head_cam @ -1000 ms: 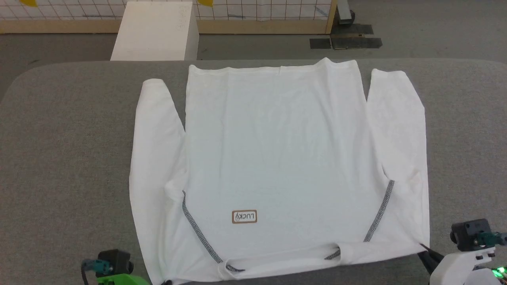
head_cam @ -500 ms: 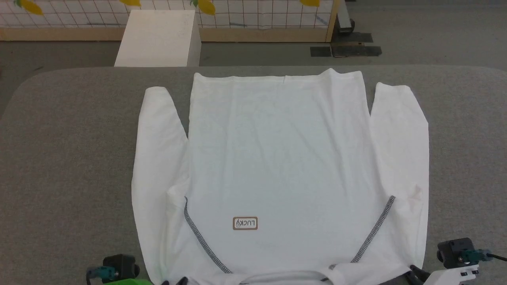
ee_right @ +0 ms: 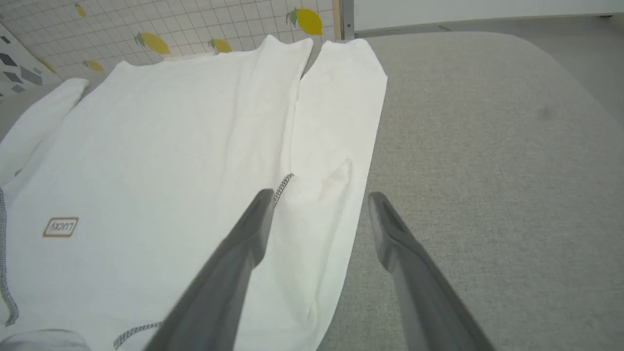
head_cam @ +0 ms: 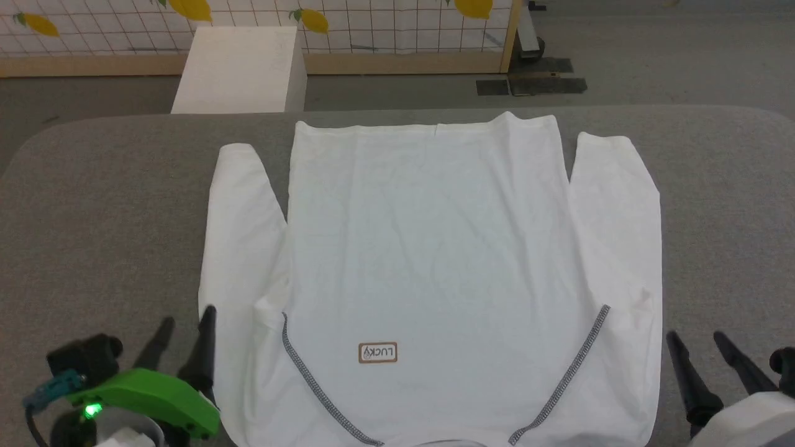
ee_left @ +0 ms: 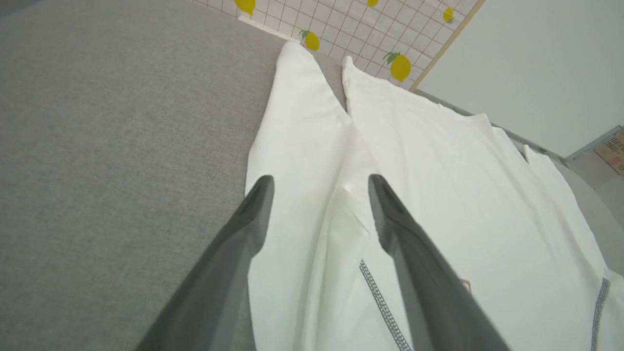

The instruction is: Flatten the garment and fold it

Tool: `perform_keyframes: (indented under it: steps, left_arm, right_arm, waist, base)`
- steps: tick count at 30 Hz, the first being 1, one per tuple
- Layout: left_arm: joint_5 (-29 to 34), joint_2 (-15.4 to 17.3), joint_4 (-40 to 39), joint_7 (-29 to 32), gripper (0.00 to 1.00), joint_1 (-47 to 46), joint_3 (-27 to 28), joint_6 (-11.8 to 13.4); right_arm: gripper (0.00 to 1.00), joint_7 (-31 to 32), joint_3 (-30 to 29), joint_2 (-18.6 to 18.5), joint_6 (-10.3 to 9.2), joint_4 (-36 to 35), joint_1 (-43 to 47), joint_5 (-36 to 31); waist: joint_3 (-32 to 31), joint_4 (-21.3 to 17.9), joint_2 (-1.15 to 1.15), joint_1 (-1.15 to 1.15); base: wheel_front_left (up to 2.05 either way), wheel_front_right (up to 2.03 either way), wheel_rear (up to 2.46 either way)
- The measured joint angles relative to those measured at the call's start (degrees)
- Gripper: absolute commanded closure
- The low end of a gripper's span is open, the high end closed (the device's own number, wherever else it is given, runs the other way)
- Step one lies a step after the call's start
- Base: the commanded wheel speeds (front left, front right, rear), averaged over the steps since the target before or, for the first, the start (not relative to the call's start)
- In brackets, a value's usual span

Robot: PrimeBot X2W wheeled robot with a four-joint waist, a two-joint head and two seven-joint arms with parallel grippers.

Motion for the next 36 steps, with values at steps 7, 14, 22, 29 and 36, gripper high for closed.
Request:
perform_keyframes:
  steps: [7,14,22,29,36]
  left_arm:
    - [7.6,5.2,9.0,-5.4,0.00,-14.6,-0.3,-2.9]
    - [10.3,9.8,17.4,-0.3,0.00,-32.1,-2.7,-6.9]
    - [9.5,16.6,26.5,18.9,0.00,-54.4,-2.7,-7.0]
    - [9.3,18.9,29.4,31.4,0.00,-55.6,-2.5,-1.1]
    - [7.2,20.5,26.9,41.3,1.00,-55.3,-1.9,3.1]
  right_arm:
    - [0.00,-11.9,2.5,0.7,0.00,0.4,-8.4,-3.3]
    - [0.00,-17.2,6.3,1.6,0.00,3.8,-16.2,-4.5]
    - [0.00,-21.1,10.9,1.9,0.00,6.5,-25.5,-5.0]
    - [0.00,-22.3,11.9,2.3,0.00,7.5,-26.6,-5.0]
    - [0.00,-22.5,11.9,2.6,0.00,8.6,-26.6,-5.0]
  waist:
    - [4.0,-1.2,0.00,0.00]
    - [10.6,-2.5,0.00,0.00]
    - [22.6,-6.4,0.00,0.01]
    - [27.1,-9.9,0.00,0.01]
    - [28.7,-11.7,0.00,0.01]
  base:
    - [0.00,0.00,0.00]
    - [0.00,0.00,0.00]
    - [0.00,0.00,0.00]
    - [0.00,0.00,0.00]
    - [0.00,0.00,0.00]
